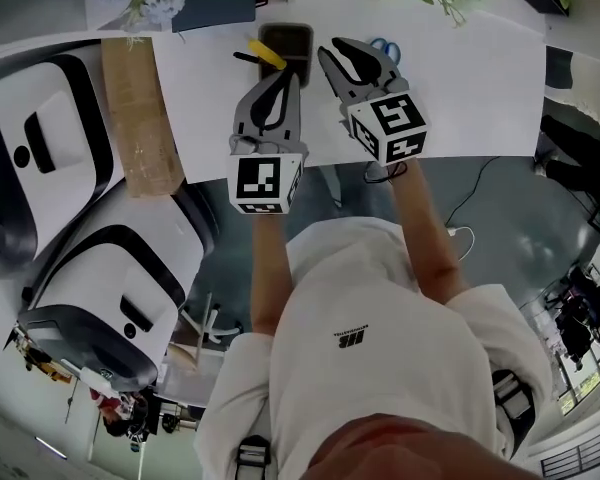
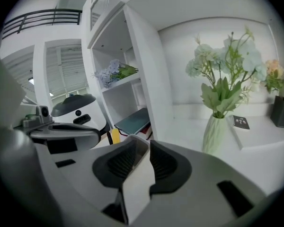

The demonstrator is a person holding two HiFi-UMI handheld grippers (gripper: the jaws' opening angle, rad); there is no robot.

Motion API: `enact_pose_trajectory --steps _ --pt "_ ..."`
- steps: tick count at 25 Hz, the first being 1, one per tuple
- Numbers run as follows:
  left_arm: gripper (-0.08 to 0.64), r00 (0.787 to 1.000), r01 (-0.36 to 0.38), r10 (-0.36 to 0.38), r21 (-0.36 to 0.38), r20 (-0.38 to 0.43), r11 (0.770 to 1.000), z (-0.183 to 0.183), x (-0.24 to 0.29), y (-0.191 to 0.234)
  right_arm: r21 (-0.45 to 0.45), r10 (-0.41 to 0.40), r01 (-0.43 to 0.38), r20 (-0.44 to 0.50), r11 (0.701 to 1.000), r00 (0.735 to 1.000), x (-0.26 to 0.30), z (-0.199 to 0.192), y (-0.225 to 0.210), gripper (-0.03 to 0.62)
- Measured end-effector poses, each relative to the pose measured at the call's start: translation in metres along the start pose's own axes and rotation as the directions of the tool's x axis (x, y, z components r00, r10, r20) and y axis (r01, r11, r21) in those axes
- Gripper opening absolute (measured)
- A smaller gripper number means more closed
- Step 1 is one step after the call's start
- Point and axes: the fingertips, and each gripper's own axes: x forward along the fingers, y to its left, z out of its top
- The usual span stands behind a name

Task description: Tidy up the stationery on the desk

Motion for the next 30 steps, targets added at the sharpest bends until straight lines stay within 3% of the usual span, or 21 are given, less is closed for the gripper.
enact_pose_trajectory --steps 9,19,30 --pt "0.0 0.994 0.099 -0.097 0.04 -0.046 0.994 -0.004 0.033 -0.037 0.094 -0.107 0.108 -0.021 0.99 0.994 -0.028 -0.028 -0.047 0.072" --pt "0.0 0.98 0.181 -0.174 0.066 -0.1 0.981 -0.012 0.066 -0.074 0.182 -0.211 0.225 -0.093 0.957 0.973 -0.047 -0.068 -0.097 0.072" --pt "0.0 0.96 0.242 -0.229 0.072 -0.159 0.968 -0.027 0.099 -0.101 0.226 -0.205 0.251 -0.205 0.941 0.957 -0.042 -0.107 -0.125 0.072"
